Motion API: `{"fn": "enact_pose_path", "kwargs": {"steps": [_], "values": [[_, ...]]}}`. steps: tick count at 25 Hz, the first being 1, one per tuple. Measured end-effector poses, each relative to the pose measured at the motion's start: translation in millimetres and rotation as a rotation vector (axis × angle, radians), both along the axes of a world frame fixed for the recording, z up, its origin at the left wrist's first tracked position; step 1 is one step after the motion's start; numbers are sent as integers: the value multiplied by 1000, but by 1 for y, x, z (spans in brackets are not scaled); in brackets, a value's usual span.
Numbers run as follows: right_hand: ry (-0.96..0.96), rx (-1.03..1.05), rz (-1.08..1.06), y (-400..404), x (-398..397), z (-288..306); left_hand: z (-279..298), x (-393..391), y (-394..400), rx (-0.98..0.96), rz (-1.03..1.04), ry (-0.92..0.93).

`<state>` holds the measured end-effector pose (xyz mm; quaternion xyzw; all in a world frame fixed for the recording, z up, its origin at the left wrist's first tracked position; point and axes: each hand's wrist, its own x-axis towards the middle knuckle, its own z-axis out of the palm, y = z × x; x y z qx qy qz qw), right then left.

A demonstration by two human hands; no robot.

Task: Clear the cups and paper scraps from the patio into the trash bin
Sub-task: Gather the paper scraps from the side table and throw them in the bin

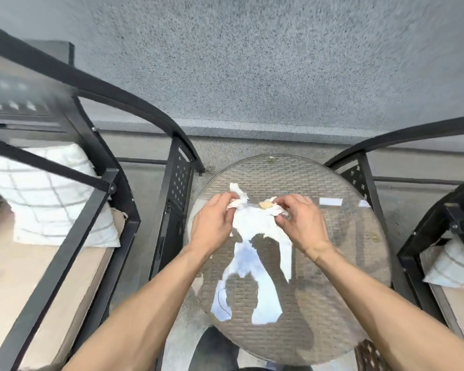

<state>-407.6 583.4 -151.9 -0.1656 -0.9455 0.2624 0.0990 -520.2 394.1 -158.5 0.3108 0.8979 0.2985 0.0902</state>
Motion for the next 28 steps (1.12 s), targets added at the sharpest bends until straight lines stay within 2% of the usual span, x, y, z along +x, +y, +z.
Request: {"fn": "enact_pose_path", "kwargs": {"steps": [2, 8, 15, 22, 28], "values": [[72, 24, 89, -7, 5, 15, 18, 18, -13, 65, 72, 49], [101, -70, 287, -46, 25, 59, 57, 91, -56, 115, 405, 212], [135, -47, 566, -131, 42, 96, 82, 186, -137, 101, 721, 220], [117, -18, 977, -271, 83, 108, 97, 293, -254, 64, 1091, 301], [139, -11, 1391, -434, 178, 110, 98, 451, -371, -3, 1479, 307]]}}
